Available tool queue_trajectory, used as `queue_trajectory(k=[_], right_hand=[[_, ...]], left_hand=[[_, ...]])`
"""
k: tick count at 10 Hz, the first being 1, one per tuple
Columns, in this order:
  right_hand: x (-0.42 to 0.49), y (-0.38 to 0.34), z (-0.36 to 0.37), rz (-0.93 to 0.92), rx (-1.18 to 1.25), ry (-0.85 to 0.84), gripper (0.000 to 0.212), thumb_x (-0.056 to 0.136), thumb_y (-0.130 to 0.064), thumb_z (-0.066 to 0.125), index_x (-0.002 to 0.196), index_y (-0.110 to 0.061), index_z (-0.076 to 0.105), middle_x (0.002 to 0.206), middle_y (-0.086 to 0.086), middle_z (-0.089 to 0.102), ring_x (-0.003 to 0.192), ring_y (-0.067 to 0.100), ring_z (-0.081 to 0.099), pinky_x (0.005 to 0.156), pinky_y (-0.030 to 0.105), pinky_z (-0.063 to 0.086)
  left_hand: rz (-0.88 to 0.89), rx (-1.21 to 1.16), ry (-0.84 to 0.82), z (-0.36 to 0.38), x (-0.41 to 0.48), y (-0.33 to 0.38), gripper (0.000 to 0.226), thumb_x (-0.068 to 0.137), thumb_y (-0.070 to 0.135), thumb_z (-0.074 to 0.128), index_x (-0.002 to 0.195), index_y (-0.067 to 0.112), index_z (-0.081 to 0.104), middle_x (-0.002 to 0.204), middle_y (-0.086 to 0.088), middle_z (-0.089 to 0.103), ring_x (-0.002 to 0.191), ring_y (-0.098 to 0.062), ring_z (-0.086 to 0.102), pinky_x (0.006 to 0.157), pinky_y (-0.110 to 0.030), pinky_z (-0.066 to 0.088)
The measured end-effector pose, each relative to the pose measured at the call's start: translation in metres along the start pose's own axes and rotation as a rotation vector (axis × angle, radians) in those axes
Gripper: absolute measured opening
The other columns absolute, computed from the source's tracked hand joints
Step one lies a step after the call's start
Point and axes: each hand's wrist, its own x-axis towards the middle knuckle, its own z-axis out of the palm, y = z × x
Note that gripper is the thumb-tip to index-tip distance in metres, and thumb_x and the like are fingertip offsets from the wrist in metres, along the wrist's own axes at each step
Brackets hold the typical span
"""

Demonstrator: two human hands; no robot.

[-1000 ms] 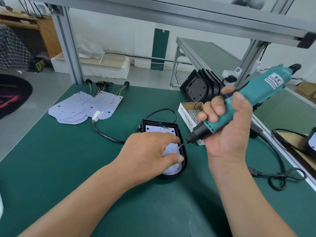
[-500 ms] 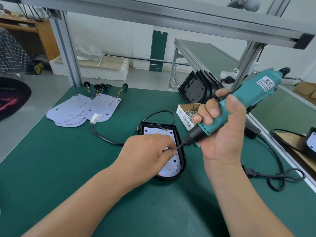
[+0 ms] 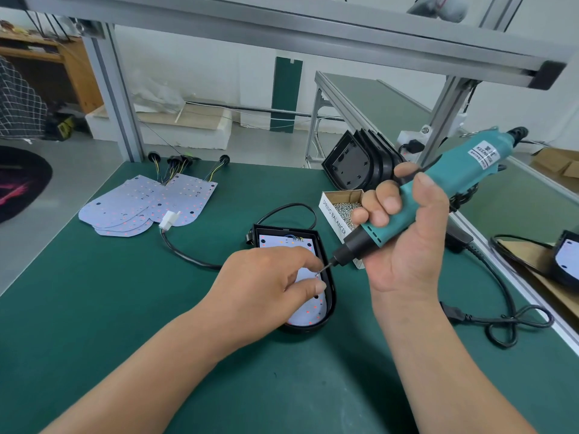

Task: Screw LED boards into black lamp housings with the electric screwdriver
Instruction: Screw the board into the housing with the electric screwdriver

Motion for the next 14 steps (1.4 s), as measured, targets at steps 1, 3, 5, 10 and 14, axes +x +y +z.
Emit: queue_trajectory(k=[1,3,5,10,14], right_hand=[[0.000,0.000,0.000,0.002,0.004,0.000,0.013,0.104,-0.026,0.046,0.104,-0.017,0.057,0.067,-0.004,0.041,0.055,0.012,0.039,0.060,0.030,0.047],[0.000,0.000,-0.001,-0.005,0.023,-0.014,0.015,0.105,-0.027,0.046,0.104,-0.018,0.058,0.067,-0.004,0.042,0.055,0.012,0.040,0.060,0.030,0.048],[-0.001,0.001,-0.001,-0.022,0.021,-0.020,0.014,0.105,-0.025,0.047,0.104,-0.018,0.058,0.067,-0.004,0.042,0.055,0.013,0.040,0.062,0.031,0.048],[-0.002,0.005,-0.001,-0.062,0.018,-0.079,0.012,0.099,-0.025,0.053,0.106,-0.016,0.057,0.067,-0.002,0.044,0.055,0.015,0.042,0.063,0.033,0.050],[-0.004,0.008,0.001,-0.051,-0.056,-0.171,0.013,0.099,-0.022,0.052,0.108,-0.015,0.057,0.065,-0.002,0.046,0.054,0.016,0.043,0.062,0.033,0.049]], left_hand=[[0.004,-0.029,0.013,0.000,0.000,0.002,0.005,0.101,0.042,0.067,0.100,0.040,0.072,0.069,0.027,0.054,0.067,-0.001,0.051,0.058,-0.020,0.028],[-0.008,-0.031,0.004,0.001,0.000,-0.001,0.012,0.103,0.037,0.064,0.109,0.040,0.075,0.072,0.032,0.055,0.071,0.004,0.053,0.060,-0.016,0.029],[0.000,0.009,-0.025,0.002,-0.001,-0.003,0.027,0.107,0.031,0.056,0.126,0.041,0.072,0.086,0.046,0.055,0.078,0.014,0.054,0.065,-0.013,0.035],[-0.142,-0.177,-0.014,0.002,0.000,0.003,0.008,0.100,0.038,0.069,0.103,0.039,0.076,0.061,0.018,0.050,0.059,-0.004,0.049,0.059,-0.027,0.034],[-0.148,-0.009,-0.054,-0.002,0.002,0.008,0.013,0.100,0.046,0.064,0.100,0.037,0.073,0.077,0.037,0.055,0.071,-0.001,0.051,0.059,-0.023,0.030]])
